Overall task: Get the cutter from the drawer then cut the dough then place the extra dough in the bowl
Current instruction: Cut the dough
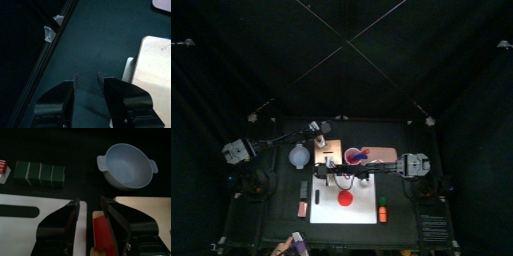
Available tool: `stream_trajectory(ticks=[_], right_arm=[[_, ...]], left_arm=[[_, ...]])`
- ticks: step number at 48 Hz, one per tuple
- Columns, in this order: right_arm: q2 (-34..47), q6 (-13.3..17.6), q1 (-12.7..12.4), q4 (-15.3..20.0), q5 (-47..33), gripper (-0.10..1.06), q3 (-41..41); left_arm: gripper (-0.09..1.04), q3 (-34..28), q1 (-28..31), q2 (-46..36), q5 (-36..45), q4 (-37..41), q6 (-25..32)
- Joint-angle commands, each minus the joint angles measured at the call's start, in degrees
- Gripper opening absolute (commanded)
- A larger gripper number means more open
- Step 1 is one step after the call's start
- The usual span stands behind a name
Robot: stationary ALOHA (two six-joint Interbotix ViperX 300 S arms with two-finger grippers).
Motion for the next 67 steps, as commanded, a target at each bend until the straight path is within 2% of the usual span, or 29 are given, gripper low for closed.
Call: stream_trajectory(ticks=[1, 12, 17, 26, 32, 37, 43, 47, 51, 57, 67], right_arm=[[-0.97, 0.09, -1.23, 0.0, -0.26, 0.78, -1.58], [-0.97, 0.26, -1.58, 0.0, 0.0, 0.78, -1.58], [-1.85, 0.7, -0.97, 0.09, 0.0, 0.78, -1.93], [-8.44, 0.88, 4.13, 0.53, 5.71, 0.78, 1.41], [-14.85, 1.14, 6.5, 3.69, 11.69, 0.78, 7.12], [-21.36, 1.05, 7.82, 9.14, 14.5, 0.78, 13.71], [-28.13, 1.14, 7.91, 13.89, 15.82, 0.78, 21.01], [-32.43, 1.23, 7.65, 15.29, 17.84, 0.78, 25.4], [-36.04, 1.23, 7.65, 15.21, 21.8, 0.78, 28.83], [-38.76, 1.32, 5.63, 15.29, 28.83, 0.78, 32.7], [-38.85, 1.23, 3.6, 13.8, 31.38, 0.78, 34.72]], left_arm=[[0.78, -1.32, 1.14, -0.62, -1.23, 0.18, -0.26], [0.78, -1.23, 2.55, -1.85, -2.99, 0.09, -0.26], [0.78, -1.32, 2.81, -2.72, -3.52, 0.0, -0.35], [0.78, -0.7, 2.9, -8.0, -5.63, -0.7, -0.53], [0.78, 1.67, 2.55, -12.66, -9.23, -2.46, -0.53], [0.78, 5.27, 0.62, -16.26, -13.71, -4.75, -0.35], [0.78, 9.84, -3.08, -19.69, -19.95, -5.89, -0.35], [0.78, 13.1, -6.15, -21.88, -25.84, -6.42, -0.35], [0.78, 16.17, -8.96, -23.12, -31.46, -7.82, -0.35], [0.78, 18.98, -12.74, -23.91, -35.77, -10.2, -0.26], [0.78, 22.94, -20.57, -23.99, -41.04, -10.9, -0.18]])
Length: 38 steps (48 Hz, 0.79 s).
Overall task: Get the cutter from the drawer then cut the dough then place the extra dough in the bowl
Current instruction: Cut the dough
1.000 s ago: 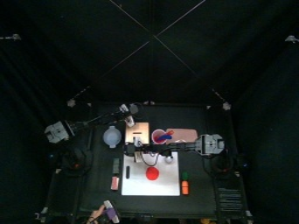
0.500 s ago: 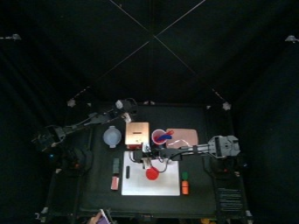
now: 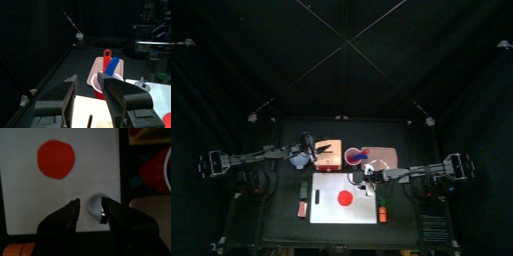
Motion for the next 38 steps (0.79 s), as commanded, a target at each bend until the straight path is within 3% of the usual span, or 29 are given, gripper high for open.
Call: stream_trajectory(ticks=[1, 10, 23, 29, 38], right_arm=[[-1.41, -0.18, -1.14, -1.14, -0.09, 0.78, -0.26], [-0.35, -0.26, -2.64, -3.16, -0.18, 0.78, 0.79], [2.9, -0.26, -3.08, -1.67, -3.08, 0.74, 0.97], [2.9, -0.26, -2.9, 0.35, -3.16, 0.63, 0.97], [2.02, -0.18, -1.93, 0.62, -2.81, 0.51, -0.7]], left_arm=[[0.78, 1.14, -3.25, -0.44, -2.72, -0.35, -0.09], [0.78, 4.13, -5.45, -0.35, -3.52, -4.13, 0.0], [0.77, 6.68, -9.49, 0.97, -3.52, -1.41, 0.44], [0.77, 7.65, -10.02, 1.05, -3.6, -1.93, 0.44], [0.77, 8.79, -10.46, 1.49, -3.69, -1.93, 0.26]])
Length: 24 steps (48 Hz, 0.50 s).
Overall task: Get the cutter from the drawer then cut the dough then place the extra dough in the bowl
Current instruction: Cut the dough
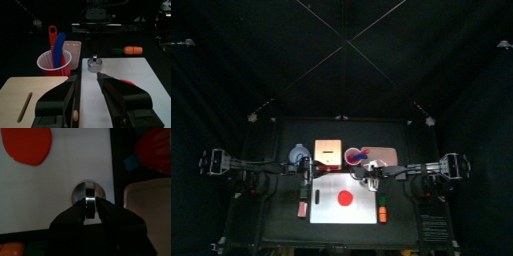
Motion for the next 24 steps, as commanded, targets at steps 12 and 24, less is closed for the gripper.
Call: stream_trajectory(ticks=[12, 24], right_arm=[[2.2, 0.18, 8.88, 0.79, 0.18, 0.5, -10.81], [10.63, 0.18, 11.87, 1.93, 2.37, 0.5, -19.34]], left_arm=[[0.77, 0.0, -4.31, 2.64, -0.53, -2.37, -0.09], [0.77, 0.09, -4.66, 3.34, -0.53, -4.22, 0.0]])
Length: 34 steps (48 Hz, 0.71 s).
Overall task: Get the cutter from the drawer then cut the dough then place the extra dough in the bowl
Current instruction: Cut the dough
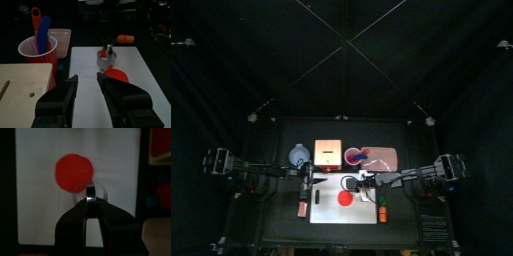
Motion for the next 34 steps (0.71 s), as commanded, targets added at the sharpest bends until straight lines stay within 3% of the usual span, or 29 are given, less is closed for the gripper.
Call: stream_trajectory(ticks=[1, 8, 34], right_arm=[[1.32, 0.09, 0.09, 0.62, 1.14, 0.5, -3.78], [2.9, 1.67, -0.09, 0.44, 1.23, 0.5, -5.62], [5.71, 1.85, -0.35, 2.37, -0.53, 0.5, -6.5]], left_arm=[[0.77, -0.53, -0.18, -0.09, -0.44, -0.26, 0.18], [0.77, -0.09, -0.18, -0.09, -0.44, -0.26, 0.18], [0.77, 0.44, -0.18, -0.09, -0.35, -0.26, 0.09]])
